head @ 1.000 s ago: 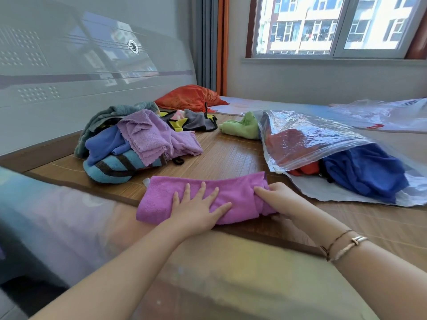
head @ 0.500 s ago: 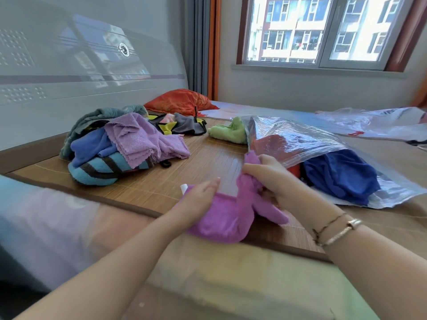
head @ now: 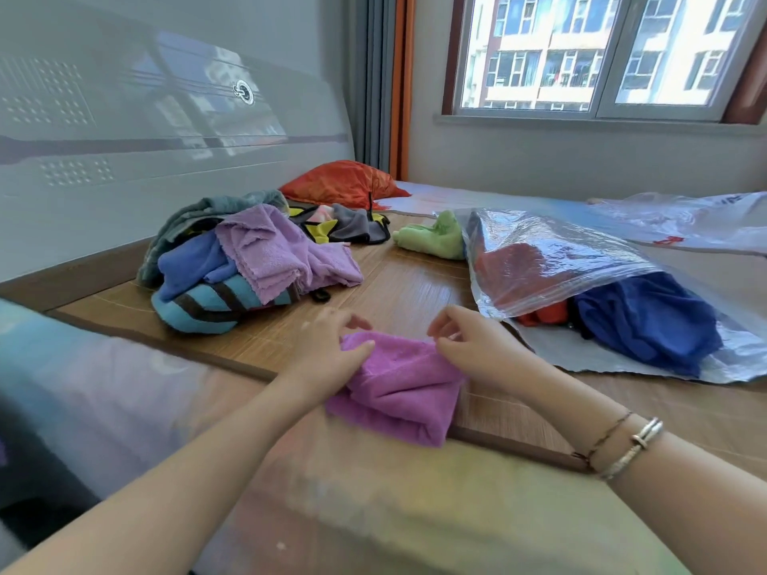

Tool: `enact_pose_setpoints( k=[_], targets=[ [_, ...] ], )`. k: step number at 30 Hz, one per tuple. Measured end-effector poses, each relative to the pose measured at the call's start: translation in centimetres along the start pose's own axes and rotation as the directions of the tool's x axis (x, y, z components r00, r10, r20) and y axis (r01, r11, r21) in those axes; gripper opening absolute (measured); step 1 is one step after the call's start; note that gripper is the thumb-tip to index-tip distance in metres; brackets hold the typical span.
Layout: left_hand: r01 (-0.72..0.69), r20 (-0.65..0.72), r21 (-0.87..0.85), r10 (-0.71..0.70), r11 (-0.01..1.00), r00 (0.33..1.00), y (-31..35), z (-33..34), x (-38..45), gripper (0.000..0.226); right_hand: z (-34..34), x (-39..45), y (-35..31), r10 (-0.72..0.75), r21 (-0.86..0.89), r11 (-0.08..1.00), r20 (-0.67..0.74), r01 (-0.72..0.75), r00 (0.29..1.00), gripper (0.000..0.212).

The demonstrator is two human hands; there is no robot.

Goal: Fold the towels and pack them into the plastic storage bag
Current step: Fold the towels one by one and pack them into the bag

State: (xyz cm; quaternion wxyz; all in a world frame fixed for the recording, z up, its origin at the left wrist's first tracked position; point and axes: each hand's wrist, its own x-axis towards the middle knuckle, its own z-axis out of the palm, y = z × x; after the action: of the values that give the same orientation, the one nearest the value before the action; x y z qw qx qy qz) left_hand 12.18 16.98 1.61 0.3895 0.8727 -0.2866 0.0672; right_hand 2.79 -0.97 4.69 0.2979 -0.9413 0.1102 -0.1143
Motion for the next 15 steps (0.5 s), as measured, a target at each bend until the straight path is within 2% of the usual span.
enact_pose_setpoints(
  k=[2, 3, 6, 8, 10, 12, 15],
  targets=[
    [-0.133, 0.041, 0.064, 0.131, 0.989, 0.991, 1.1, 0.1, -0.5, 0.021, -0.6, 0.4, 1.5, 0.056, -0.088, 0.995, 0.038, -0.053, 0.998, 0.017],
    [-0.144, 0.092, 0.095, 0.136, 0.985, 0.986, 1.5, 0.0, -0.8, 0.017, -0.6, 0.6, 1.9, 0.105, -0.131, 0.987, 0.078, -0.095, 0.991, 0.021],
    [-0.058, 0.285, 0.218, -0.006, 0.974, 0.958, 1.9, 0.1, -1.5, 0.025, -0.4, 1.0, 2.0, 0.195, -0.215, 0.963, 0.148, -0.161, 0.970, 0.035],
    [-0.035, 0.333, 0.229, -0.045, 0.973, 0.942, 2.1, 0.0, -1.7, 0.031, -0.4, 1.4, 1.5, 0.161, -0.201, 0.971, 0.147, -0.130, 0.976, 0.025],
    [0.020, 0.352, 0.115, -0.059, 0.993, 0.934, 2.1, -0.3, -1.7, 0.037, -0.7, 1.7, 0.8, 0.127, -0.135, 0.985, 0.148, -0.107, 0.981, 0.017],
    [0.091, 0.377, -0.018, -0.077, 0.996, 0.923, 1.9, -0.8, -1.7, 0.041, -0.7, 2.3, 0.4, 0.073, -0.085, 0.994, 0.127, -0.063, 0.989, 0.021],
    [0.236, 0.386, -0.214, -0.140, 0.948, 0.912, 1.6, -1.4, -1.8, 0.035, -0.3, 3.3, -0.7, -0.071, -0.006, 0.997, -0.054, 0.071, 0.996, 0.030]
  ],
)
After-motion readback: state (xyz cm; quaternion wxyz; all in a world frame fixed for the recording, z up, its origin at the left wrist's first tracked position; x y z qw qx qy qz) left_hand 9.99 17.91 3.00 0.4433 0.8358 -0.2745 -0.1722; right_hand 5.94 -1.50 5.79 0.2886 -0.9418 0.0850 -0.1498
